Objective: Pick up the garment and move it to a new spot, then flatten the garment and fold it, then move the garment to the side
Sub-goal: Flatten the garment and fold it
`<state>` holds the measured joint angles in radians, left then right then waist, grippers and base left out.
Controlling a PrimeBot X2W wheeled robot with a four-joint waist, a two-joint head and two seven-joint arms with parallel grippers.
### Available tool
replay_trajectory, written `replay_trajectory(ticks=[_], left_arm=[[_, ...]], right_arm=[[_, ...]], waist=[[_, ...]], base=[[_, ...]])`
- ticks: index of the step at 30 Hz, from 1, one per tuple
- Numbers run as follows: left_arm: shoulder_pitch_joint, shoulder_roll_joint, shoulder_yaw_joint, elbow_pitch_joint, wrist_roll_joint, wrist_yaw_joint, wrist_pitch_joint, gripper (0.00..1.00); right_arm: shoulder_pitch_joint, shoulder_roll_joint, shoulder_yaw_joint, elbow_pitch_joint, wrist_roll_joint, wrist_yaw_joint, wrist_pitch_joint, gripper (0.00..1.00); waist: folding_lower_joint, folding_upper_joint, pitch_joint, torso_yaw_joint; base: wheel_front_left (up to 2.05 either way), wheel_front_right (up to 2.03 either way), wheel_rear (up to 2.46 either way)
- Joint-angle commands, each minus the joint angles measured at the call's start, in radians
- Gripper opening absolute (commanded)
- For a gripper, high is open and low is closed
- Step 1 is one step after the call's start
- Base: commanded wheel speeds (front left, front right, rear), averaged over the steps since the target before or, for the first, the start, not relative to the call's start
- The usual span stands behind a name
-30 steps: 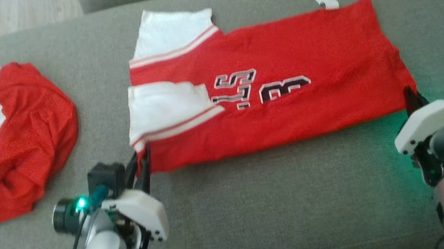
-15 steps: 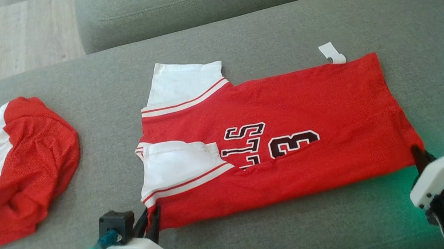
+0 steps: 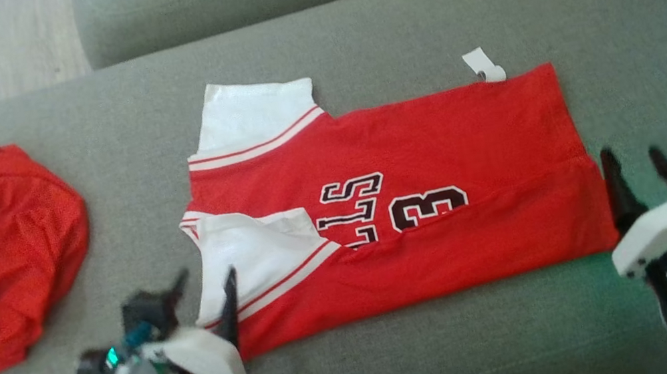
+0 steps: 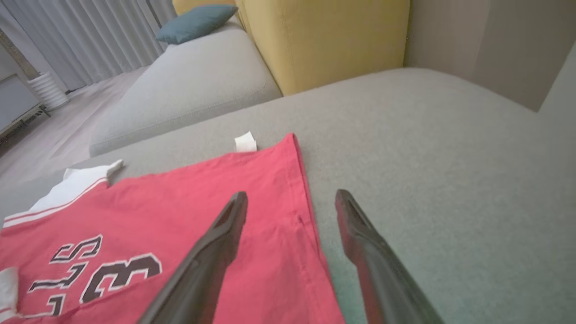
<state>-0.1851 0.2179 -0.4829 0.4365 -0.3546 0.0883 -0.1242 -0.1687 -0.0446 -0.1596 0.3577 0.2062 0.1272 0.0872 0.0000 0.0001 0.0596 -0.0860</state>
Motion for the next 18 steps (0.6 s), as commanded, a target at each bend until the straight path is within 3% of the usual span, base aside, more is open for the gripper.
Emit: replay_trajectory(ticks=[1, 6, 10, 14, 18], left_arm=[[-0.083, 0.031, 0.049, -0.043, -0.007, 0.003, -0.015, 1.00], [-0.211, 0.069, 0.063, -0.092, -0.005, -0.041, 0.001, 1.00], [-0.370, 0.110, 0.044, -0.087, -0.003, -0.128, 0.083, 1.00], [-0.557, 0.141, 0.020, -0.002, -0.036, -0.198, 0.196, 1.00], [-0.730, 0.170, -0.050, 0.139, -0.074, -0.217, 0.299, 1.00]], right_arm=[[-0.068, -0.006, 0.024, -0.049, -0.017, 0.003, -0.023, 1.00], [-0.135, -0.006, 0.047, -0.094, -0.060, 0.003, -0.078, 1.00], [-0.210, -0.006, 0.066, -0.122, -0.074, 0.003, -0.097, 1.00], [-0.285, -0.006, 0.091, -0.142, -0.088, 0.003, -0.099, 1.00], [-0.343, -0.006, 0.113, -0.152, -0.086, 0.003, -0.098, 1.00]], waist=[[0.0000, -0.0001, 0.022, -0.007], [0.0000, -0.0001, 0.091, -0.019], [0.0000, -0.0001, 0.166, -0.035], [0.0000, -0.0001, 0.234, -0.057], [0.0000, -0.0001, 0.293, -0.089]], base=[[0.00, 0.00, 0.00], [0.00, 0.00, 0.00], [0.00, 0.00, 0.00], [0.00, 0.00, 0.00], [0.00, 0.00, 0.00]])
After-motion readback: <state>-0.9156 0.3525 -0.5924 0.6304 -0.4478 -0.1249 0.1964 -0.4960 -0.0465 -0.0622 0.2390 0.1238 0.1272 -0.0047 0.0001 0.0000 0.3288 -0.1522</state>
